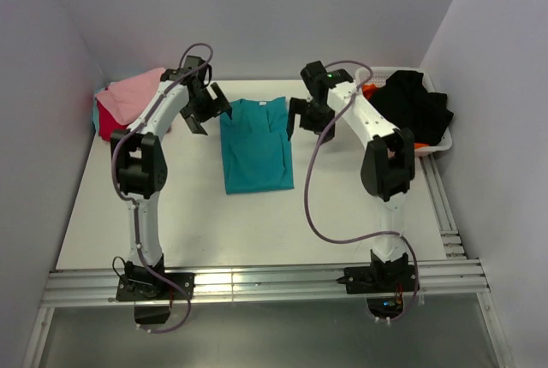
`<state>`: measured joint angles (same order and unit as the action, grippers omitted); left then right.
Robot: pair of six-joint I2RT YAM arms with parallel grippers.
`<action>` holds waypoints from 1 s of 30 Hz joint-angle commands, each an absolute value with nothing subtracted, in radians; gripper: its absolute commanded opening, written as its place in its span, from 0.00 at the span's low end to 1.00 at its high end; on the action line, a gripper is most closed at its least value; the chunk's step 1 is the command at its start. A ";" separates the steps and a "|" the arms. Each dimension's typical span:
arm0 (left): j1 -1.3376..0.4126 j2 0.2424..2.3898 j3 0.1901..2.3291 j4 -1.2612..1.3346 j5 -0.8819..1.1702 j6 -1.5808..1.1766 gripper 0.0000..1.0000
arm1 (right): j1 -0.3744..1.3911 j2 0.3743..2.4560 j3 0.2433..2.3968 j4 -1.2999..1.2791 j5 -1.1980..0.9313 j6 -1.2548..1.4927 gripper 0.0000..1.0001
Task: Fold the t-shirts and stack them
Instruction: Fold the folded rectangular tshirt in 1/3 of the way, then grab one side of the 2/3 rectangular tshirt with both arms
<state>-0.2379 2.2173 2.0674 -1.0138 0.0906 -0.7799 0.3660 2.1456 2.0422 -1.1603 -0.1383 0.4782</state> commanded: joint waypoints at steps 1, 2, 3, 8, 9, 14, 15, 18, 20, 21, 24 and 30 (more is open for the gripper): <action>-0.252 2.001 1.906 -1.023 0.071 -0.762 1.00 | 0.388 1.945 1.852 -1.102 -0.156 0.491 1.00; -0.256 1.959 1.841 -0.996 0.066 -0.773 0.99 | 0.393 1.872 1.727 -1.045 -0.163 0.495 1.00; -0.267 1.877 1.710 -0.979 0.060 -0.781 1.00 | 0.397 1.838 1.667 -1.023 -0.163 0.503 1.00; -0.337 1.657 1.346 -0.862 0.074 -0.865 0.99 | 0.416 1.654 1.331 -0.858 -0.213 0.554 1.00; -0.366 1.610 1.244 -0.815 0.078 -0.880 0.99 | 0.423 1.637 1.292 -0.832 -0.228 0.563 1.00; -0.448 1.554 1.025 -0.664 0.115 -1.001 0.99 | 0.454 1.585 1.090 -0.620 -0.282 0.627 1.00; -0.456 1.568 0.993 -0.643 0.124 -1.017 0.99 | 0.457 1.586 1.072 -0.595 -0.300 0.637 1.00; -0.475 1.627 1.003 -0.592 0.114 -1.051 0.99 | 0.462 1.615 1.048 -0.512 -0.321 0.661 1.00; -0.480 1.657 1.031 -0.592 0.091 -1.061 0.99 | 0.462 1.644 1.066 -0.474 -0.334 0.669 1.00; -0.480 1.683 1.066 -0.594 0.068 -1.063 0.99 | 0.462 1.655 1.078 -0.469 -0.334 0.670 1.00; -0.480 1.730 1.130 -0.607 0.048 -1.071 0.99 | 0.462 1.692 1.123 -0.448 -0.334 0.673 1.00; -0.485 1.786 1.164 -0.618 0.041 -1.083 0.99 | 0.462 1.758 1.166 -0.433 -0.334 0.699 0.98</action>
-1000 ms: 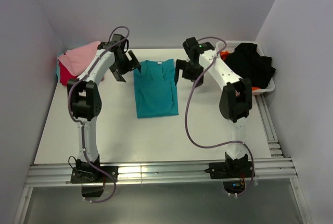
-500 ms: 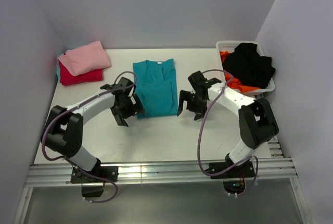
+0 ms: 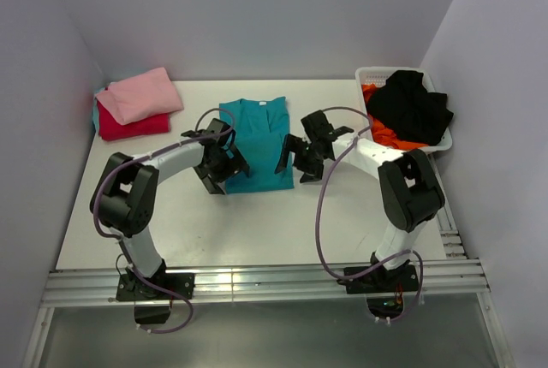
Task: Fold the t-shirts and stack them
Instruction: Grab one side of the 2/3 rectangular tshirt with both arms
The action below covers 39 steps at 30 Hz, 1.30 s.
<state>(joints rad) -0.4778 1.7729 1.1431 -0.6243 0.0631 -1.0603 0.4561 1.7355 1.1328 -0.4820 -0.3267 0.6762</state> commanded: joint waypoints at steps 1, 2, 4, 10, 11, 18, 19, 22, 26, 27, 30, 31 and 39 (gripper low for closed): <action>-0.485 1.784 1.158 -0.614 0.043 -1.086 0.99 | 0.463 1.766 1.154 -0.428 -0.333 0.710 0.98; -0.485 1.786 1.154 -0.611 0.044 -1.085 0.99 | 0.463 1.767 1.146 -0.416 -0.334 0.713 0.98; -0.485 1.784 1.128 -0.611 0.046 -1.083 0.99 | 0.472 1.776 1.115 -0.397 -0.328 0.719 0.96; -0.491 1.769 1.072 -0.589 0.041 -1.097 0.95 | 0.488 1.775 1.055 -0.362 -0.318 0.735 0.89; -0.491 1.769 1.068 -0.586 0.041 -1.101 0.94 | 0.491 1.779 1.042 -0.357 -0.318 0.736 0.86; -0.500 1.789 1.057 -0.581 0.029 -1.097 0.84 | 0.531 1.812 1.015 -0.324 -0.313 0.758 0.58; -0.500 1.790 1.058 -0.584 0.026 -1.095 0.83 | 0.534 1.816 1.015 -0.322 -0.313 0.761 0.57; -0.499 1.795 1.055 -0.584 0.020 -1.089 0.81 | 0.540 1.828 1.020 -0.321 -0.311 0.759 0.49; -0.499 1.795 1.051 -0.589 0.009 -1.092 0.79 | 0.541 1.827 1.031 -0.327 -0.305 0.759 0.45; -0.499 1.795 1.051 -0.594 0.003 -1.091 0.77 | 0.540 1.827 1.034 -0.331 -0.299 0.759 0.41; -0.500 1.790 1.046 -0.601 0.005 -1.095 0.69 | 0.541 1.825 1.037 -0.337 -0.296 0.759 0.36; -0.499 1.790 1.043 -0.601 0.005 -1.097 0.65 | 0.541 1.825 1.035 -0.337 -0.292 0.759 0.34; -0.497 1.786 1.040 -0.614 -0.051 -1.089 0.56 | 0.541 1.825 1.019 -0.331 -0.279 0.761 0.21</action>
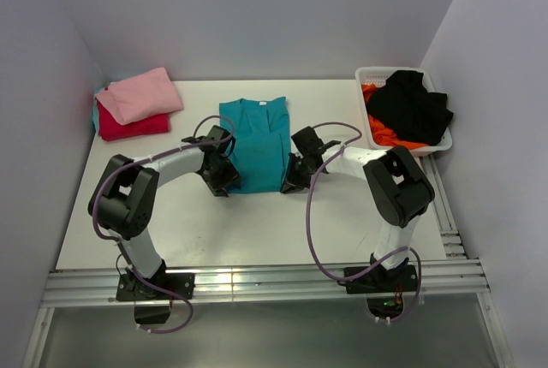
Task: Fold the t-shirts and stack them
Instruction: Grab one side of the 2/3 rectangular tshirt with both arms
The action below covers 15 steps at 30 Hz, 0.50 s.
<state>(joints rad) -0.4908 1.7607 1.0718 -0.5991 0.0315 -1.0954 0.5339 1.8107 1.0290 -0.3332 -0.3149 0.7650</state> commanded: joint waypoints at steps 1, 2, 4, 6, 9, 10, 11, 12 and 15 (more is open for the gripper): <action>-0.495 1.789 1.043 -0.614 -0.052 -1.088 0.52 | 0.540 1.824 1.017 -0.331 -0.278 0.759 0.19; -0.495 1.792 1.048 -0.614 -0.054 -1.085 0.51 | 0.541 1.825 1.019 -0.333 -0.273 0.758 0.17; -0.491 1.804 1.065 -0.624 -0.058 -1.081 0.46 | 0.540 1.827 1.026 -0.342 -0.268 0.755 0.17; -0.489 1.809 1.081 -0.629 -0.066 -1.074 0.46 | 0.541 1.829 1.040 -0.354 -0.258 0.749 0.16; -0.489 1.805 1.088 -0.635 -0.078 -1.066 0.46 | 0.541 1.824 1.055 -0.367 -0.244 0.747 0.16; -0.488 1.805 1.088 -0.635 -0.081 -1.063 0.44 | 0.541 1.825 1.061 -0.373 -0.238 0.741 0.16; -0.486 1.805 1.088 -0.634 -0.083 -1.062 0.42 | 0.541 1.819 1.063 -0.371 -0.238 0.742 0.14; -0.486 1.809 1.083 -0.629 -0.078 -1.060 0.40 | 0.541 1.819 1.065 -0.368 -0.239 0.744 0.06; -0.480 1.824 1.084 -0.623 -0.078 -1.055 0.20 | 0.541 1.827 1.074 -0.371 -0.247 0.735 0.00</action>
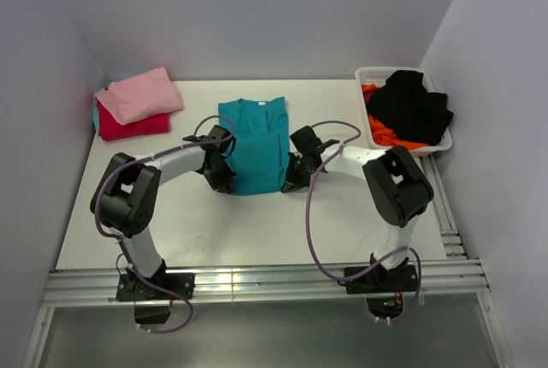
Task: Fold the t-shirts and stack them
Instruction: Grab one side of the 2/3 rectangular tshirt with both arms
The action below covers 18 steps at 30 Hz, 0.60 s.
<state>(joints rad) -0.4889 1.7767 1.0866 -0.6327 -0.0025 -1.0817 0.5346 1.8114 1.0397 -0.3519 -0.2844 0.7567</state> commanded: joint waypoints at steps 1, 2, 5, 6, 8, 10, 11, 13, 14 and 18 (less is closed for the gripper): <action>-0.477 1.828 1.088 -0.624 -0.078 -1.052 0.06 | 0.541 1.832 1.075 -0.370 -0.250 0.732 0.00; -0.477 1.836 1.092 -0.629 -0.078 -1.049 0.00 | 0.541 1.835 1.077 -0.371 -0.250 0.732 0.00; -0.476 1.853 1.109 -0.629 -0.077 -1.039 0.00 | 0.541 1.836 1.078 -0.373 -0.258 0.732 0.00; -0.476 1.853 1.117 -0.629 -0.075 -1.034 0.00 | 0.541 1.835 1.078 -0.374 -0.258 0.732 0.00; -0.476 1.853 1.124 -0.635 -0.075 -1.022 0.00 | 0.541 1.827 1.078 -0.379 -0.258 0.732 0.00; -0.476 1.842 1.131 -0.640 -0.071 -1.005 0.00 | 0.541 1.813 1.074 -0.383 -0.258 0.730 0.00; -0.476 1.833 1.129 -0.641 -0.064 -0.999 0.00 | 0.541 1.795 1.065 -0.385 -0.256 0.729 0.00; -0.476 1.804 1.111 -0.644 -0.055 -0.980 0.00 | 0.541 1.758 1.045 -0.391 -0.253 0.726 0.00; -0.476 1.795 1.105 -0.649 -0.051 -0.977 0.00 | 0.541 1.746 1.039 -0.397 -0.252 0.726 0.00; -0.483 1.701 1.045 -0.660 -0.028 -0.962 0.00 | 0.541 1.649 0.997 -0.426 -0.248 0.729 0.00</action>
<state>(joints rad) -0.4862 1.7721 1.0904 -0.6308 0.0105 -1.0069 0.5392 1.7557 1.0206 -0.3714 -0.2806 0.7422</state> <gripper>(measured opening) 0.034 0.007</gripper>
